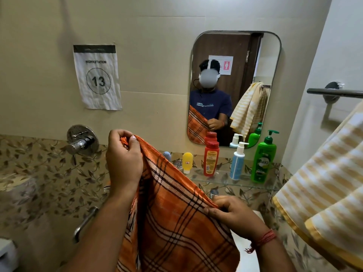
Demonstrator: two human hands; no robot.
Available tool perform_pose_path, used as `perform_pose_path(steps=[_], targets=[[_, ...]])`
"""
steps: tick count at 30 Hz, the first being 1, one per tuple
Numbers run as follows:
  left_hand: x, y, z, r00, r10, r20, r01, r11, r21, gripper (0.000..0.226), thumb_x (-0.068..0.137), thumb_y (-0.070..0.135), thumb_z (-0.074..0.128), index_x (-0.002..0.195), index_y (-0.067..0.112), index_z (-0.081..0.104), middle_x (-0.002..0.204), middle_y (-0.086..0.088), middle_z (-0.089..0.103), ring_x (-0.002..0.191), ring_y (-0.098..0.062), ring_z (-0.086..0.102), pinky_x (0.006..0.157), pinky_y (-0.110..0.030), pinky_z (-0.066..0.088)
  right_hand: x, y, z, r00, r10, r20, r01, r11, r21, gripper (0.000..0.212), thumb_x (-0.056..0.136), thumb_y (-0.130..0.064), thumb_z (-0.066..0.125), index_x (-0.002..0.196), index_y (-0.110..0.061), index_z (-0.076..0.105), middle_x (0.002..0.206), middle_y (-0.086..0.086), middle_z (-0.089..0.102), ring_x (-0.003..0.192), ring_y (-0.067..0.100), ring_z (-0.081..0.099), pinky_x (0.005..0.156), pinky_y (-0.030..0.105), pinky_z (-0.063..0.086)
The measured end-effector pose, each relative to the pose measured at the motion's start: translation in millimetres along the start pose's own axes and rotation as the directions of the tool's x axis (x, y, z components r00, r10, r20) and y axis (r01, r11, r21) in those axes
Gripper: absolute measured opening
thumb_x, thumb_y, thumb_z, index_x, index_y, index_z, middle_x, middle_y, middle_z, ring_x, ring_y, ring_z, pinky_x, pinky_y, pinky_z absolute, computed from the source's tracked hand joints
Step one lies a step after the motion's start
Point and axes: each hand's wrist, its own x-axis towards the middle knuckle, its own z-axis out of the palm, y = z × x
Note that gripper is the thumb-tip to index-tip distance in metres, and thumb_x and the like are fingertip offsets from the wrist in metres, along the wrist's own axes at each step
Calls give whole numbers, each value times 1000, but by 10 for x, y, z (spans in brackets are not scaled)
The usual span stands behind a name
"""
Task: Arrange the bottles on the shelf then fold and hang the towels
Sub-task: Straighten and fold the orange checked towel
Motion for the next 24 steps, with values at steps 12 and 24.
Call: perform_pose_path(steps=[12, 24], targets=[[-313, 12, 28, 735, -21, 678, 188, 967, -174, 15, 89, 47, 63, 98, 35, 64, 113, 11, 72, 106, -9, 67, 87, -27, 55, 120, -544, -128, 951, -230, -206, 227, 973, -42, 29, 92, -43, 52, 73, -25, 64, 74, -8, 57, 71, 13, 57, 61, 26, 47], [-717, 2, 160, 287, 116, 951, 209, 961, -180, 35, 83, 55, 68, 105, 28, 65, 102, 7, 68, 100, -14, 67, 83, -31, 55, 221, -623, -314, 968, -243, -63, 222, 945, -242, 36, 92, -51, 48, 79, -24, 67, 75, -10, 57, 71, 7, 56, 61, 25, 47]])
